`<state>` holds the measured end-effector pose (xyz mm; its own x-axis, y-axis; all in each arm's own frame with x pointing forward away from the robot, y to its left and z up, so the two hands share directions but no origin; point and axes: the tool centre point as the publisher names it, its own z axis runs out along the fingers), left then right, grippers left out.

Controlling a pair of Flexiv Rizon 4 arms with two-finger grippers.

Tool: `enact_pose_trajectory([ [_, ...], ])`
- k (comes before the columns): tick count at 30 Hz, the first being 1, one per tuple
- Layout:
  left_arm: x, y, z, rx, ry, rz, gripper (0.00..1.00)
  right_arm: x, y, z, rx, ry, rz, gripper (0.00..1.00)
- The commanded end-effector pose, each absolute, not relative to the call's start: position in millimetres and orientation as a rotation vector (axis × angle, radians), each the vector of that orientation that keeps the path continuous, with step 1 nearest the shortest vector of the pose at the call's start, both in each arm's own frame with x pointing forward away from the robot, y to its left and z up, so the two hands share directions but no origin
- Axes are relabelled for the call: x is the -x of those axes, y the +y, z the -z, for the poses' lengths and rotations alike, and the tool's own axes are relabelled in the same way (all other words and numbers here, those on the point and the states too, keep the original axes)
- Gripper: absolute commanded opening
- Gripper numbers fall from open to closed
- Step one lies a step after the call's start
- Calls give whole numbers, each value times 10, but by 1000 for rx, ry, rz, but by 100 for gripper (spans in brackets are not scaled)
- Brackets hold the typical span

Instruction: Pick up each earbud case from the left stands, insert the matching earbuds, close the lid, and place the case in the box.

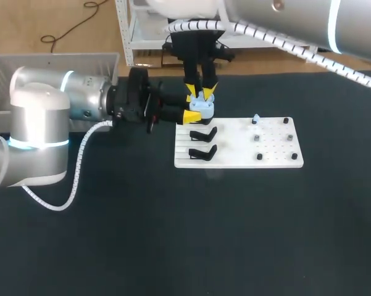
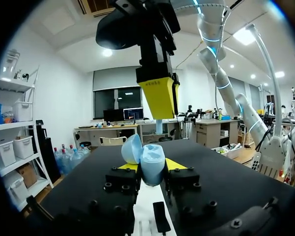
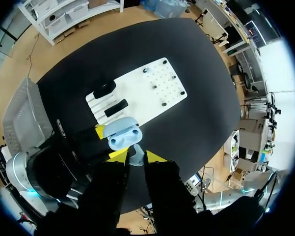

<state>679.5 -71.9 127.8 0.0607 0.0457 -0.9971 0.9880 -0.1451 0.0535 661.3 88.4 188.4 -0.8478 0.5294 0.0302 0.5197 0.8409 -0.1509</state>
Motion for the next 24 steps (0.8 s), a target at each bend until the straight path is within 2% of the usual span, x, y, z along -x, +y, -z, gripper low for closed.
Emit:
enact_pose_trajectory([
  [1,-6785,-720,-1275,-1376,1132,1243,0,-6579,864,-1879,846,-2952,-204,0],
  [24,-6785,-720,-1275,-1376,1132,1243,0,-6659,863,-1831,1075,-2867,-161,0],
])
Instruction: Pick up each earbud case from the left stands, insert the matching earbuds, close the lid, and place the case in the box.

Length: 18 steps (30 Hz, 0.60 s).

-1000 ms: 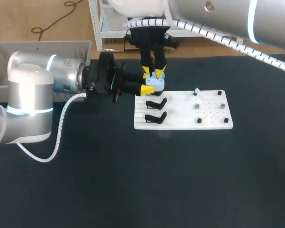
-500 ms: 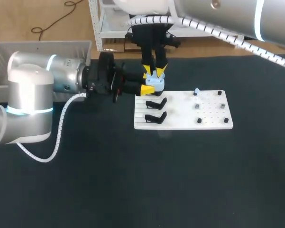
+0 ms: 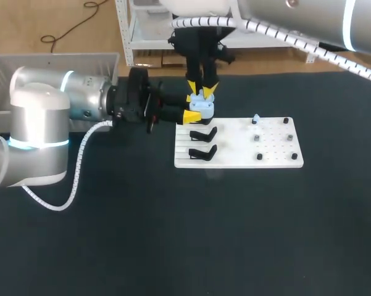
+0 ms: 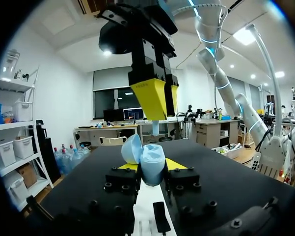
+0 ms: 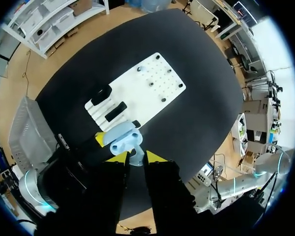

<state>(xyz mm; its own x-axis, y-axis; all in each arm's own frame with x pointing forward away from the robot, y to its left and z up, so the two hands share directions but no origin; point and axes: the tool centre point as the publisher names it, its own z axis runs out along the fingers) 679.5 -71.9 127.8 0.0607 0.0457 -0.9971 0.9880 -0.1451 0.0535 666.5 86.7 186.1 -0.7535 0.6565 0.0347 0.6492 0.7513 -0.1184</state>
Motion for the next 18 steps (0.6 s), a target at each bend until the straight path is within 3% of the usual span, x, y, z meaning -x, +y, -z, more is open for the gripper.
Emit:
enact_pose_trajectory([
  [1,-6785,-720,-1275,-1376,1132,1243,0,-6658,864,-1822,1074,-2866,-169,0],
  [18,-6785,-720,-1275,-1376,1132,1243,0,-6703,886,-1737,1061,-2867,-215,0],
])
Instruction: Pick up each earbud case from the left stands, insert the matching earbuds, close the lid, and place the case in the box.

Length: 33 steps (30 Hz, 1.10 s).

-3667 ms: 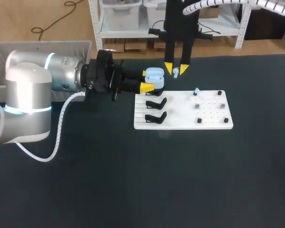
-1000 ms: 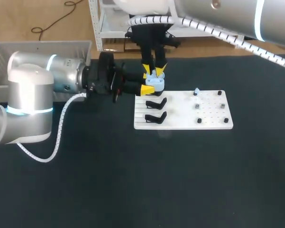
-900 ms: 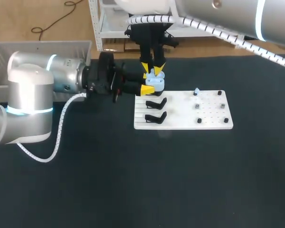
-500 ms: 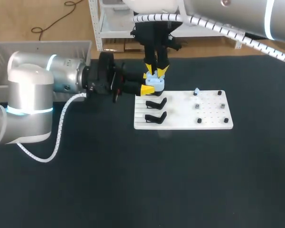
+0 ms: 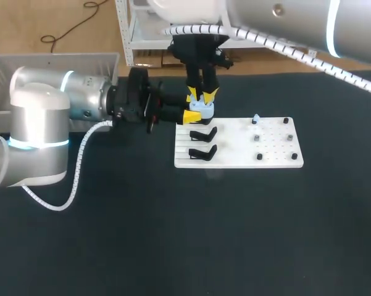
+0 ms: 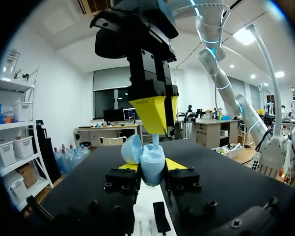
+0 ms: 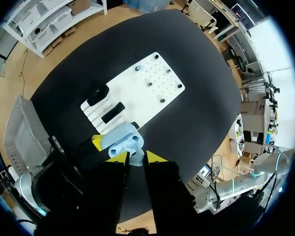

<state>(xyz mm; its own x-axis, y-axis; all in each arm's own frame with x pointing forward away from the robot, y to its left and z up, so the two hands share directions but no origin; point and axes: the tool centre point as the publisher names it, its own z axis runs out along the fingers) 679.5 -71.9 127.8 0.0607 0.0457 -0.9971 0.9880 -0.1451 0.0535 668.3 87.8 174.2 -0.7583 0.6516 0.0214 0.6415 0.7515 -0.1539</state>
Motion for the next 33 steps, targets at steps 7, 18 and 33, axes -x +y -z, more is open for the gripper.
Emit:
enact_pose_trajectory([
  [7,-6785,-720,-1275,-1376,1132,1243,0,-6725,872,-1722,1067,-2867,-219,0],
  [18,-6785,-720,-1275,-1376,1132,1243,0,-6751,841,-1687,1079,-2863,-228,0],
  [33,-6785,-720,-1275,-1376,1132,1243,0,-6773,817,-1623,1094,-2844,-257,0],
])
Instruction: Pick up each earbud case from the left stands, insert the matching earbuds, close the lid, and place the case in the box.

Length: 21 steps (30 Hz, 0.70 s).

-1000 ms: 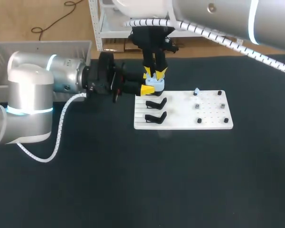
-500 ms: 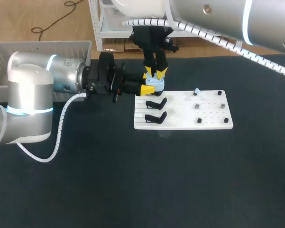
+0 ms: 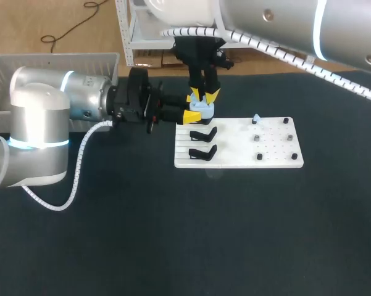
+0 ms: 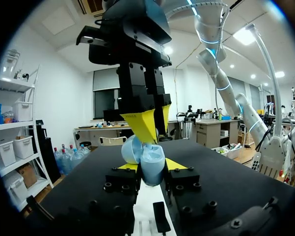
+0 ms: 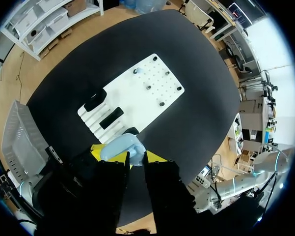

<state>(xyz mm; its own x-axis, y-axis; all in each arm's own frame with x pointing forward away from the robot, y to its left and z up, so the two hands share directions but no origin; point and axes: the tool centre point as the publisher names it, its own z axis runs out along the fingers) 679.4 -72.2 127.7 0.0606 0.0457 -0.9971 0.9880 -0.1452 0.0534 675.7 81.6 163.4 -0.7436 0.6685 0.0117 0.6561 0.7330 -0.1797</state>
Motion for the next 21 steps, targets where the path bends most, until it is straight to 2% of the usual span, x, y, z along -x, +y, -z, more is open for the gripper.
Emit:
enact_pose_trajectory([
  [1,-6785,-720,-1275,-1376,1132,1243,0,-6772,819,-1621,1093,-2843,-257,13],
  [2,-6785,-720,-1275,-1376,1132,1243,0,-6770,821,-1620,1092,-2842,-255,35],
  [3,-6785,-720,-1275,-1376,1132,1243,0,-6763,822,-1625,1090,-2840,-250,45],
  [6,-6785,-720,-1275,-1376,1132,1243,0,-6722,810,-1676,1088,-2841,-228,100],
  [7,-6785,-720,-1275,-1376,1132,1243,0,-6695,797,-1703,1084,-2841,-207,98],
  [10,-6785,-720,-1275,-1376,1132,1243,0,-6591,726,-1812,1063,-2849,-126,79],
  [11,-6785,-720,-1275,-1376,1132,1243,0,-6560,688,-1859,1051,-2852,-82,76],
  [13,-6785,-720,-1275,-1376,1132,1243,0,-6528,593,-1956,1003,-2842,33,76],
  [18,-6785,-720,-1275,-1376,1132,1243,0,-6541,313,-2146,893,-2819,243,56],
  [21,-6785,-720,-1275,-1376,1132,1243,0,-6577,190,-2185,800,-2838,323,55],
])
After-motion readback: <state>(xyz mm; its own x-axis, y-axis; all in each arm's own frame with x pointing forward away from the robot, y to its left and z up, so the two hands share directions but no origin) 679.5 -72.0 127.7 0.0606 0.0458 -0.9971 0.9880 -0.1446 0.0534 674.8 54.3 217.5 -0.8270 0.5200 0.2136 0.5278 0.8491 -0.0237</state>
